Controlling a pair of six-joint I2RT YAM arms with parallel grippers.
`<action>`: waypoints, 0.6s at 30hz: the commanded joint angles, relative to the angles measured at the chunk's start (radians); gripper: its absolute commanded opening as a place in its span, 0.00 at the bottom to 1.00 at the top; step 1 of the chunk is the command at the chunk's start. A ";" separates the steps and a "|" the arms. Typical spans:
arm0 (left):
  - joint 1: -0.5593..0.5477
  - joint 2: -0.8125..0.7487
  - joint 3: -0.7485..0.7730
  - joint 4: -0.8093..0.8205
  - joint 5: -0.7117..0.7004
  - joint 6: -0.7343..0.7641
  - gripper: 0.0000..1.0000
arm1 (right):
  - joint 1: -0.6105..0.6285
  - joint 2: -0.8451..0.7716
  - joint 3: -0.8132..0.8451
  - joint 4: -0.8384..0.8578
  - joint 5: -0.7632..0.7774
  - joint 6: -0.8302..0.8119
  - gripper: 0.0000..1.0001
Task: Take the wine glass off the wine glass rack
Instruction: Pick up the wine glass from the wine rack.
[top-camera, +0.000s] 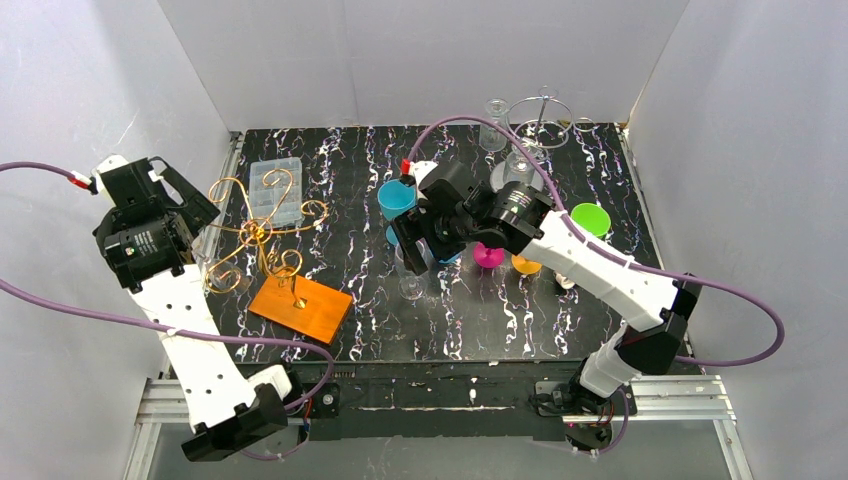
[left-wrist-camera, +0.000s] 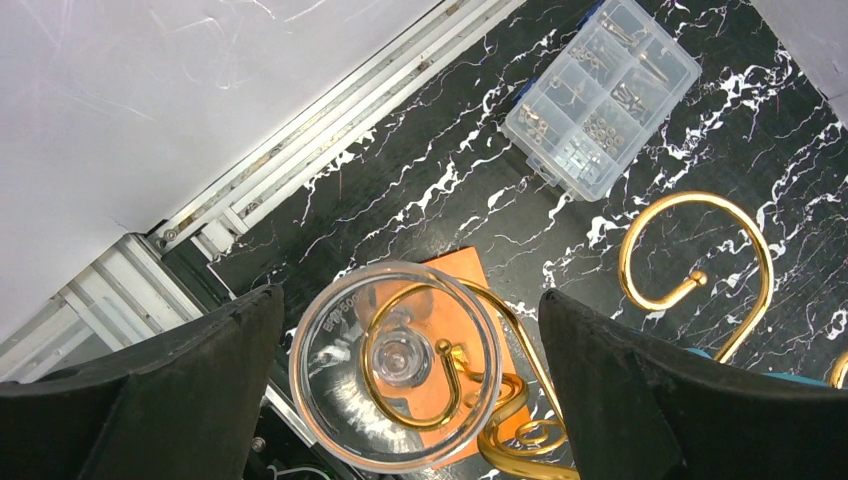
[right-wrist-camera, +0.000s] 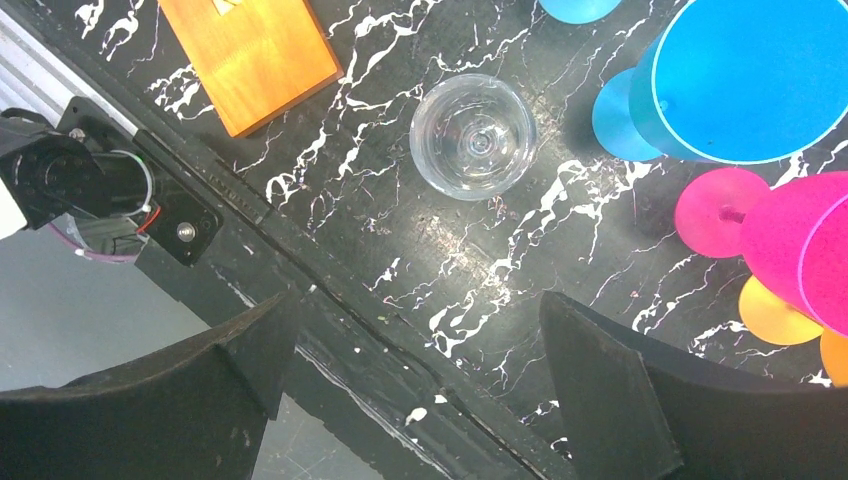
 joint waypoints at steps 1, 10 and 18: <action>0.031 0.006 -0.008 0.022 0.031 0.025 0.98 | -0.002 0.029 0.055 -0.013 0.031 0.027 0.98; 0.039 -0.027 -0.008 -0.003 0.079 0.020 0.98 | -0.002 0.064 0.084 -0.036 0.045 0.028 0.98; 0.039 -0.051 -0.016 -0.030 0.062 0.022 0.98 | -0.002 0.058 0.085 -0.048 0.055 0.019 0.99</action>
